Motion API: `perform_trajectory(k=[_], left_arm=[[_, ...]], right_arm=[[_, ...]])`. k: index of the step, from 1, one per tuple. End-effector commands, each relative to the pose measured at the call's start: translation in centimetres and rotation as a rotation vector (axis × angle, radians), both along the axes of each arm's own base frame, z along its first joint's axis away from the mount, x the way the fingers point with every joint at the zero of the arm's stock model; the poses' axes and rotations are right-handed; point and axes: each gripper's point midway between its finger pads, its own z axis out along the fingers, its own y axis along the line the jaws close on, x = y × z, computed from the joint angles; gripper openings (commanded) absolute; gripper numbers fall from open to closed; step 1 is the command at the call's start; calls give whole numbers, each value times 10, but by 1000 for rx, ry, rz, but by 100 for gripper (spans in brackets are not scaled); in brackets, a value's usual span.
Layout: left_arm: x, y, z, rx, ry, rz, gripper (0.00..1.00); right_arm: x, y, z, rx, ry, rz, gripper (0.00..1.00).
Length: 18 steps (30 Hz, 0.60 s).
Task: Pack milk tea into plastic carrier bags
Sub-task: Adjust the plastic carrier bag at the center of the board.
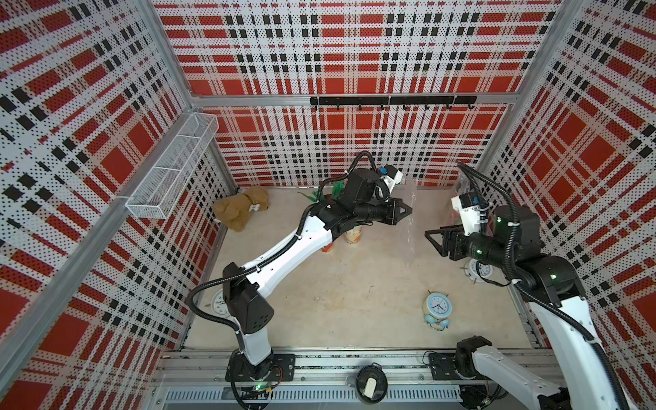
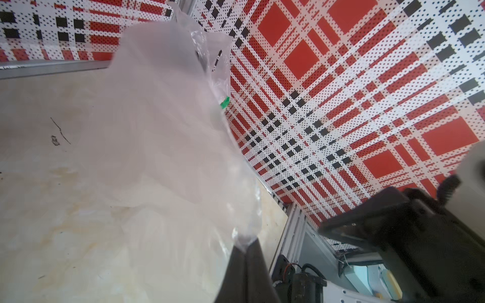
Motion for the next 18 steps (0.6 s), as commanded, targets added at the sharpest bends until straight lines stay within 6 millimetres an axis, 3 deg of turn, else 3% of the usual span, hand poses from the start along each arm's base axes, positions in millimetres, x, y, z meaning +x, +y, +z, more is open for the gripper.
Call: perform_trajectory(k=[1,8,18], left_arm=[[-13,3,28,-102,-31,-21,0],[-19,9,27,-158,-8,-6,0],[-20,9,28,-180,0,-8,0]], right_arm=[[4,17,11,91,-43,66,63],[18,31,0,183,-22,85,62],[28,41,-11,175,8,98,50]])
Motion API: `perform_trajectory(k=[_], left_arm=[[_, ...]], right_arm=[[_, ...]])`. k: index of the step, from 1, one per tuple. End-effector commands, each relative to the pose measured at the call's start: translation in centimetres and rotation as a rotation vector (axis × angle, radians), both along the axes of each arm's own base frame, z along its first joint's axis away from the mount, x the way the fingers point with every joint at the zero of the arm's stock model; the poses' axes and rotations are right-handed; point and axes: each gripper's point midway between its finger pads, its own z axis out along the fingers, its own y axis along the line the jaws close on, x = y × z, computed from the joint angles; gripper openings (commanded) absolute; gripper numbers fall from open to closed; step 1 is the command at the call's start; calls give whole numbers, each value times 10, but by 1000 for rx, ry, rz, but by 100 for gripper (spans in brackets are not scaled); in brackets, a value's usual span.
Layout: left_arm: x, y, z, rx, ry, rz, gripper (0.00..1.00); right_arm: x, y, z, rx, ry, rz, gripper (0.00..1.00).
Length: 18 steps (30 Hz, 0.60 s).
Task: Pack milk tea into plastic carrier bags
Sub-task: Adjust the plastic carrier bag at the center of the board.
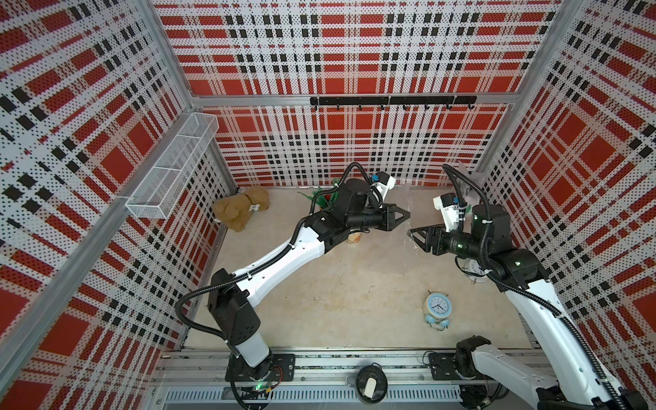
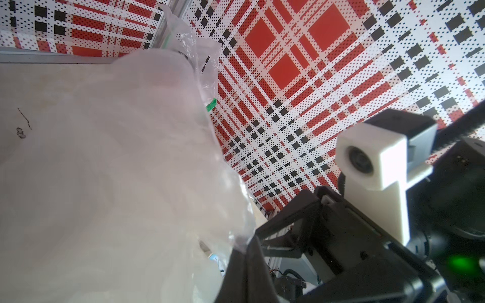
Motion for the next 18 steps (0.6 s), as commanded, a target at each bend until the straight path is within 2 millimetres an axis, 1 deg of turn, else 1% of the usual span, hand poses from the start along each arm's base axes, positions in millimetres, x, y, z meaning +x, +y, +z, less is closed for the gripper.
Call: perform_trajectory(k=[1,3,4,5,6,8,9,11,16,18], left_arm=[[-10,3,23,-64,-25,-15,0],[-9,2,23,-67,-22,-15,0],[-9,1,23,-68,-21,-18,0],[-10,1,24,-71,-21,-21,0],[-10,0,24,-73,-20,-25,0],[-10,0,24,-75,-22,-28,0],[-11,0,24,-75,-25,-32,0],[-12,1,23,-73,-28,-37,0],[-10,4,13,-67,-10,-33,0],[-10,5,9,-71,-3,-34,8]], right_arm=[[6,5,6,11,-35,5,49],[8,6,4,6,-30,5,46],[9,6,4,5,-30,5,42],[9,8,3,4,-27,8,36],[10,9,3,2,-26,7,27],[12,10,1,-7,-21,2,3],[12,10,1,-11,-21,1,0],[14,7,2,-24,-27,-14,0],[16,-4,7,-54,-55,-77,0],[16,-6,9,-56,-63,-84,0]])
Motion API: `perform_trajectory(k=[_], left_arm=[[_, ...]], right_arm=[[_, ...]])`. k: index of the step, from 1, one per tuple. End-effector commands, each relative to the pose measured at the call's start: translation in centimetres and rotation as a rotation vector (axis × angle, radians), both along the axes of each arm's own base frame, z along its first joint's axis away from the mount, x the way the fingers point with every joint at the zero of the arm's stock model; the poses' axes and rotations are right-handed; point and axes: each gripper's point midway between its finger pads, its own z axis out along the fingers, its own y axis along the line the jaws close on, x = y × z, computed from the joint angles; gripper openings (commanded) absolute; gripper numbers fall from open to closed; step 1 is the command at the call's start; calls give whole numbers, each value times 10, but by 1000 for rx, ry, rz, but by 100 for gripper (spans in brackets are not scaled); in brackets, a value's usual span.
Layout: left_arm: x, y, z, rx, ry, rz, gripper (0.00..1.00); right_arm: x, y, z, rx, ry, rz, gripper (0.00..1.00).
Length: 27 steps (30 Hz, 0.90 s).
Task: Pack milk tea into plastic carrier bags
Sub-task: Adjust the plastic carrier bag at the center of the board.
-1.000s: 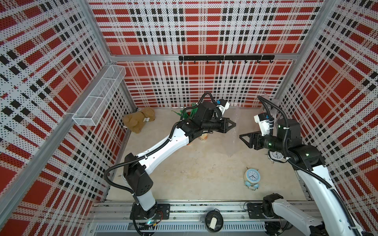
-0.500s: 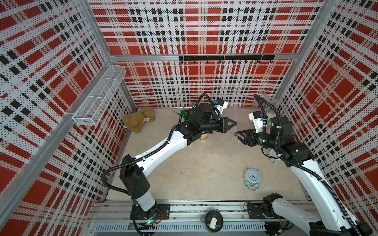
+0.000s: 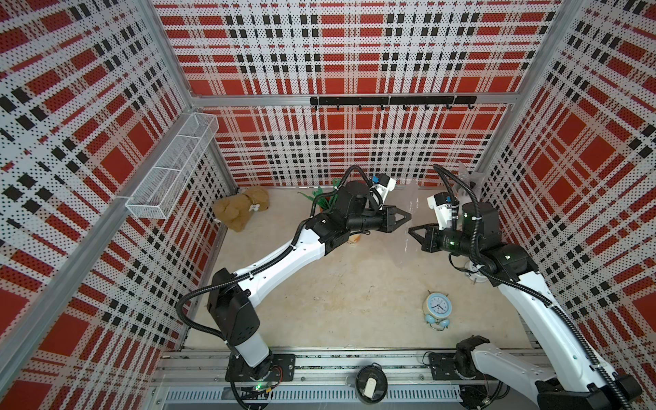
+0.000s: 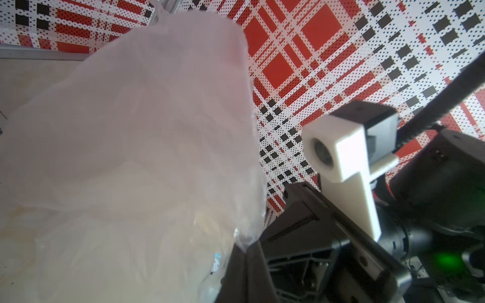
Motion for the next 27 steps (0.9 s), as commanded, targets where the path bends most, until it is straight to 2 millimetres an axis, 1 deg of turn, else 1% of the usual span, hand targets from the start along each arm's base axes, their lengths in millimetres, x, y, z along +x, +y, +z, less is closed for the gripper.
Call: perform_trajectory(k=[1,2,7,10,11,13,17,19,22,25,27], left_arm=[[-6,7,18,-55,-18,-12,12],[-6,7,17,-58,-14,-12,17],[-5,9,13,-61,-7,-12,17],[-6,9,12,-63,-7,-15,20],[-6,10,12,-62,-7,-14,22],[-6,11,10,-61,-1,-13,31],[-8,14,9,-68,0,-13,33],[-9,14,9,-71,-2,-16,33],[-8,13,6,-70,4,-18,27],[-7,11,1,-63,18,-19,13],[-6,11,-2,-59,23,-15,1]], right_arm=[[1,-5,24,-10,-88,-26,0],[1,-6,24,-11,-89,-27,0],[3,-7,21,-21,-79,-39,0],[3,-9,20,-23,-77,-51,0],[4,-10,20,-26,-79,-56,0],[3,-13,22,-27,-85,-70,0],[3,-15,24,-25,-96,-86,0],[3,-15,25,-20,-98,-86,0],[2,-13,26,-8,-99,-76,0],[0,-12,28,1,-103,-71,0],[-1,-13,29,2,-107,-72,0]])
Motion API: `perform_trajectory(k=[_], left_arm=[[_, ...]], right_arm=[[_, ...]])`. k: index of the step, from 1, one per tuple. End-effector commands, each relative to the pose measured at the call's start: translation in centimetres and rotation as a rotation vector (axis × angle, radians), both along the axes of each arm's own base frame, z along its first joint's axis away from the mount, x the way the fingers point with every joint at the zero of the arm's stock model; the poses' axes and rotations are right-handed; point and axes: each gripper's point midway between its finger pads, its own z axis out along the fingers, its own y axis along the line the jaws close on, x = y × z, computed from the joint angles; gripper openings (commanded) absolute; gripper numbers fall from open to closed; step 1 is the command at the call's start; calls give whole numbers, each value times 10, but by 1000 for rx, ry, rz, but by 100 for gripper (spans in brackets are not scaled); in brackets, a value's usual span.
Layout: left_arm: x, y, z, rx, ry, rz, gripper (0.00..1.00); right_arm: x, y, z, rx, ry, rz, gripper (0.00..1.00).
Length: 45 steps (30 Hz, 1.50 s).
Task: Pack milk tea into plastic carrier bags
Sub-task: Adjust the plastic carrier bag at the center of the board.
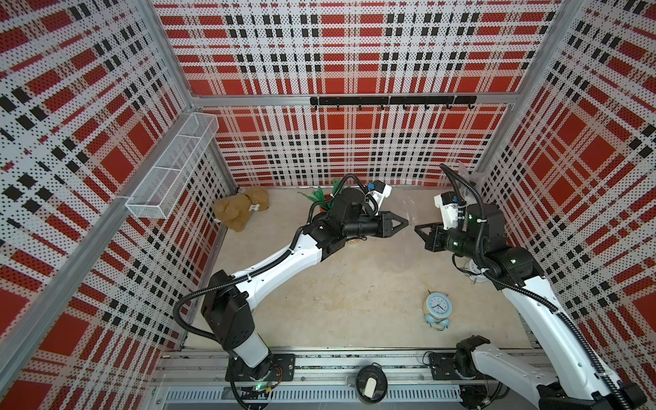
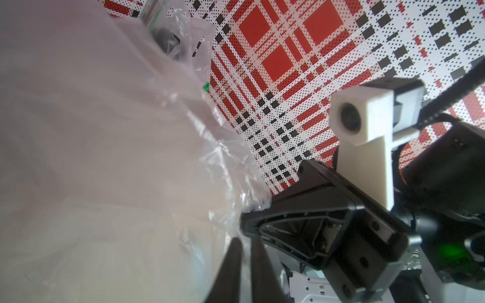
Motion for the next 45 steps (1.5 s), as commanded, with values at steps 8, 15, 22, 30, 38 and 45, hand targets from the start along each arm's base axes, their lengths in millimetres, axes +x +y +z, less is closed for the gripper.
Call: perform_trajectory(k=[8,15,22,30,38,45], left_arm=[[7,22,12,-20,-34,61,0],[4,64,20,66,-98,167,0],[-3,73,11,84,-75,162,22],[-2,61,8,81,-56,122,53],[0,52,8,148,-68,99,64],[0,47,-15,286,-34,87,65]], right_arm=[[-11,-7,18,13,-68,-24,0],[-17,-9,3,36,-31,-38,0],[-20,-3,10,79,-47,-8,0],[-22,0,11,71,-41,16,0],[-23,3,6,51,-25,39,0],[-23,5,7,40,-31,48,0]])
